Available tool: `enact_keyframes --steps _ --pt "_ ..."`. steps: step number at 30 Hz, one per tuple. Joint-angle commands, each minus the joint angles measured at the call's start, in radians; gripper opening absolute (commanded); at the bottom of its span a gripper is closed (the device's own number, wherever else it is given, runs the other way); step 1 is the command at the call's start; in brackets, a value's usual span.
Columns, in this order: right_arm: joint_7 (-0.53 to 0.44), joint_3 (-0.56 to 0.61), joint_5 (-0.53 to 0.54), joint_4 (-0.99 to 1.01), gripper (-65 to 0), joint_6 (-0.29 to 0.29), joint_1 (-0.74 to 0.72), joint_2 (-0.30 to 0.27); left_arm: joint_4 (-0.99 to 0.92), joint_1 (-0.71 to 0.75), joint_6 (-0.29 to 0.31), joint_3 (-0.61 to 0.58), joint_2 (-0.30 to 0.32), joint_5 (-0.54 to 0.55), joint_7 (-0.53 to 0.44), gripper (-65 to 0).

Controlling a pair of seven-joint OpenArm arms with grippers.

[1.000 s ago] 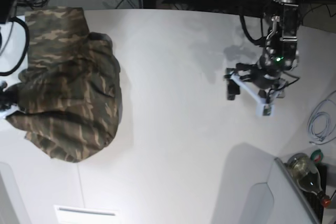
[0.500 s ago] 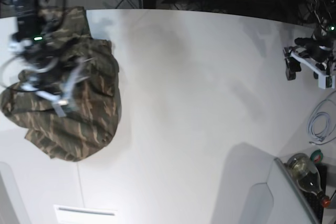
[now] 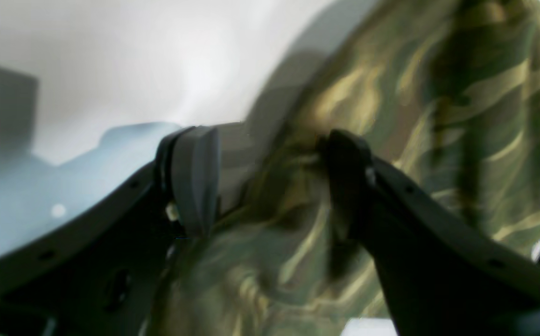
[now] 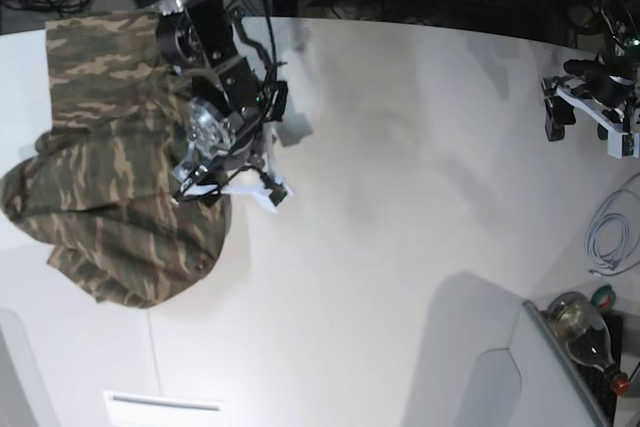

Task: Layout the t-shirt on the table in an organized manner, then fold the t-shirt properly
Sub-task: 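Grasp the bunched shirt with the right gripper and lift it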

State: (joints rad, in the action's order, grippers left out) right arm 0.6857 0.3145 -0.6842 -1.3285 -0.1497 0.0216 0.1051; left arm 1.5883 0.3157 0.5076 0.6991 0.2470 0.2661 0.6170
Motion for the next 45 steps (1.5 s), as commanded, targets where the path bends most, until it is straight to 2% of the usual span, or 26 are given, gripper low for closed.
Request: enact_keyframes --steps 1,3,6,8,9,11,12,14,16,18,20,23,26,28,30,33,36,39,40,42,45 --pt "-0.016 -0.010 0.022 0.017 -30.3 0.008 -0.032 0.009 0.016 -0.002 0.003 0.006 0.016 0.009 -0.019 -11.7" --pt "-0.013 -0.054 0.059 0.065 -30.3 0.009 -0.073 0.011 0.016 -0.002 0.003 0.008 0.016 0.009 -0.019 -11.7" --pt "-0.016 -0.100 0.060 0.086 -30.6 0.009 -0.093 0.006 0.014 0.007 0.003 0.009 0.016 0.009 -0.021 -11.7" --pt "-0.017 -0.114 0.070 0.109 -34.1 0.009 -0.119 -0.011 0.014 0.010 0.003 0.006 0.016 0.009 -0.021 -11.7" --pt "-0.025 -0.117 0.070 0.129 -41.0 0.009 -0.127 -0.012 0.014 0.010 0.003 0.006 0.016 0.009 -0.021 -11.7" --pt "-0.054 -0.120 0.070 0.162 -61.1 0.009 -0.151 -0.009 0.008 0.010 0.003 0.006 0.016 0.009 -0.021 -11.7" --pt "-0.062 -0.120 0.070 0.171 -65.0 0.008 -0.159 -0.008 0.004 0.009 0.003 0.004 0.016 0.009 -0.021 -11.7" --pt "-0.062 -0.113 0.071 0.168 -62.0 0.003 -0.171 0.012 -0.007 0.004 0.003 0.004 0.016 0.009 -0.021 -11.7" --pt "-0.062 -0.111 0.071 0.137 -65.0 -0.015 -0.176 0.031 -0.012 0.004 0.003 0.004 0.018 0.009 -0.021 -11.7" --pt "-0.056 -0.079 0.100 0.077 -64.5 -0.083 -0.176 0.041 -0.012 0.004 0.003 0.004 0.018 0.008 -0.021 -11.7" --pt "-0.004 -0.030 0.203 -0.024 -64.2 -0.152 -0.174 0.041 -0.012 0.003 0.003 0.006 0.024 0.005 -0.021 -11.7" --pt "0.110 -0.028 0.372 -0.222 -64.2 -0.219 -0.174 0.032 -0.012 0.003 0.003 0.011 0.025 0.005 -0.021 -11.7" --pt "0.240 -0.127 0.495 -0.435 -64.2 -0.265 -0.173 -0.021 -0.007 0.000 0.003 0.009 0.025 0.003 -0.021 -11.7" --pt "0.286 -0.226 0.564 -0.504 -64.2 -0.279 -0.171 -0.055 -0.010 0.000 0.003 0.006 0.025 0.003 -0.021 -11.7" --pt "0.280 -0.306 0.604 -0.458 -64.2 -0.279 -0.176 -0.091 -0.012 -0.013 0.003 0.001 0.022 0.003 -0.021 -11.7" --pt "0.225 -0.344 0.624 -0.266 -64.2 -0.279 -0.183 -0.118 -0.012 -0.020 0.003 -0.045 0.021 0.003 -0.021 -11.7" --pt "0.142 -0.349 0.624 -0.147 -63.9 -0.279 -0.171 -0.120 -0.012 -0.023 -0.002 -0.104 0.022 0.003 -0.021 -11.7" --pt "0.113 -0.349 0.624 -0.130 -63.3 -0.278 -0.153 -0.117 -0.009 -0.042 -0.002 -0.158 0.022 0.003 -0.021 -11.7" --pt "0.118 -0.349 0.624 -0.135 -62.0 -0.278 -0.153 -0.115 -0.009 -0.046 -0.002 -0.166 0.021 0.003 -0.018 -11.7" --pt "0.160 -0.349 0.622 -0.165 -55.1 -0.278 -0.153 -0.117 -0.009 -0.051 -0.002 -0.177 0.019 0.003 -0.016 -11.7" --pt "0.214 -0.349 0.622 -0.340 -36.9 -0.278 -0.107 -0.120 -0.007 -0.051 -0.002 -0.175 0.019 0.003 -0.019 -11.7"
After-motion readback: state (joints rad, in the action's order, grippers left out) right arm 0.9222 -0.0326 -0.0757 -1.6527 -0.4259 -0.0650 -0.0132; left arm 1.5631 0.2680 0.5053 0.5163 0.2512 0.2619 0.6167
